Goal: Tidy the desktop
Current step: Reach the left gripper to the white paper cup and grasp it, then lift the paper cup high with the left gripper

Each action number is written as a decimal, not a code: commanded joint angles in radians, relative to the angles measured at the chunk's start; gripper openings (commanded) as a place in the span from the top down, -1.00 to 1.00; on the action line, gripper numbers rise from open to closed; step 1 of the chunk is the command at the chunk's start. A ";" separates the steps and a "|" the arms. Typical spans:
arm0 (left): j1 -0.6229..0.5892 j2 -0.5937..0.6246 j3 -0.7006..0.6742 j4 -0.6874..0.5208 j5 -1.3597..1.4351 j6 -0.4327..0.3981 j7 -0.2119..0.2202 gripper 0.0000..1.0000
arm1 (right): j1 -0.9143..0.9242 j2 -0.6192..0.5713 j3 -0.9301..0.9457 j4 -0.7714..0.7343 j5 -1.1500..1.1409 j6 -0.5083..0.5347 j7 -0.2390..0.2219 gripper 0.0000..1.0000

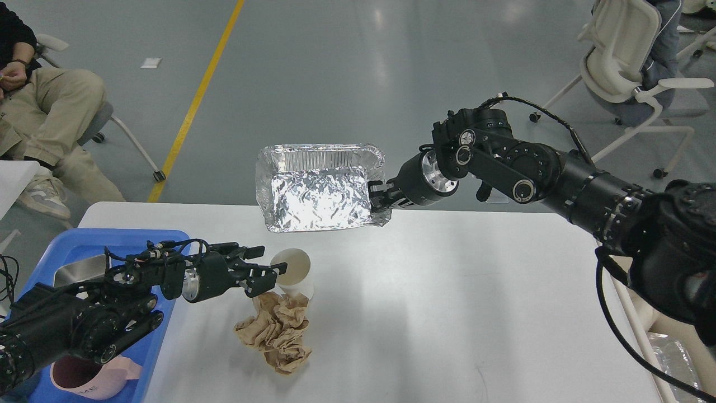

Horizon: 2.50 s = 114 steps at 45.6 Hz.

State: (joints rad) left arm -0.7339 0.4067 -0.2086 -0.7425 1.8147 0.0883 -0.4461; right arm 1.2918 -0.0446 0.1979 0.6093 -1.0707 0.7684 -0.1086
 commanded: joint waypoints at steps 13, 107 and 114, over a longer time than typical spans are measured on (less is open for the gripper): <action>0.001 0.003 0.052 0.066 -0.008 0.018 -0.039 0.92 | 0.000 0.000 0.000 0.001 0.000 -0.001 0.000 1.00; -0.126 0.739 -0.543 -0.566 -0.476 -0.346 -0.079 0.91 | -0.020 0.003 0.003 0.003 -0.002 -0.015 0.001 1.00; -0.252 0.624 -0.543 -0.561 -0.273 -0.464 -0.056 0.91 | -0.017 0.005 0.005 0.003 -0.002 -0.015 0.001 1.00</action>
State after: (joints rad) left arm -0.9017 1.1076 -0.7528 -1.3061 1.4026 -0.2956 -0.5144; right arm 1.2731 -0.0404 0.2007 0.6124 -1.0723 0.7532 -0.1084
